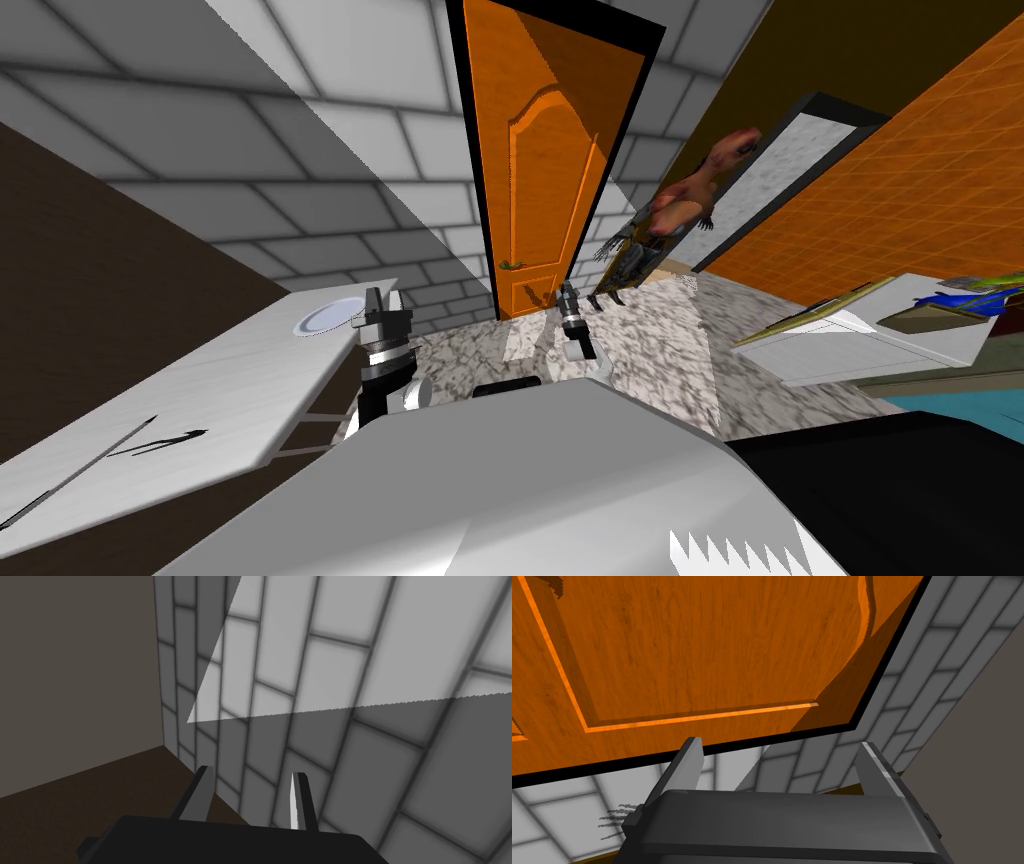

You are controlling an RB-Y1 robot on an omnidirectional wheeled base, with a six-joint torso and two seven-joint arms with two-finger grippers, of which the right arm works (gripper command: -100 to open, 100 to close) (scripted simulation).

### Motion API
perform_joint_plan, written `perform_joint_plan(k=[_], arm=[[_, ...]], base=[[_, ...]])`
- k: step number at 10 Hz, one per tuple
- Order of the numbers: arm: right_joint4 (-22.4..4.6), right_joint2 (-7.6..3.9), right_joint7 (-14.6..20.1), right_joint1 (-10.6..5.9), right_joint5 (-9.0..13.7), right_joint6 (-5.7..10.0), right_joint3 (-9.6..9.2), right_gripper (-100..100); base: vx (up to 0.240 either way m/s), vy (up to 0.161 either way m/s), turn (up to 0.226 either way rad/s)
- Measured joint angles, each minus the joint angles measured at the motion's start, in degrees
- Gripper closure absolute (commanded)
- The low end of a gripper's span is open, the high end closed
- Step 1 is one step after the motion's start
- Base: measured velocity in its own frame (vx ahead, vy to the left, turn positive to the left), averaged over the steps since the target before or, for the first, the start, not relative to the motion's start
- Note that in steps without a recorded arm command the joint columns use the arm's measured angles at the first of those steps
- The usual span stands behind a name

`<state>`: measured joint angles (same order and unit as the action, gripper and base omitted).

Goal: Pull the door open

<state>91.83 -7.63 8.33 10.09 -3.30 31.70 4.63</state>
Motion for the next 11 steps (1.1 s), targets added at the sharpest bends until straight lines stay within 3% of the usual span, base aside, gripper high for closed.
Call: perform_joint_plan(k=[5, 11], arm=[[-6.6, -0.78, 0.4, -2.89, -0.3, 1.10, 0.26, -100], [-16.5, -1.50, 0.7, -7.41, -1.0, 2.66, 0.40, -100]], base=[[0.066, 0.028, 0.032], [0.096, 0.034, 0.032]])
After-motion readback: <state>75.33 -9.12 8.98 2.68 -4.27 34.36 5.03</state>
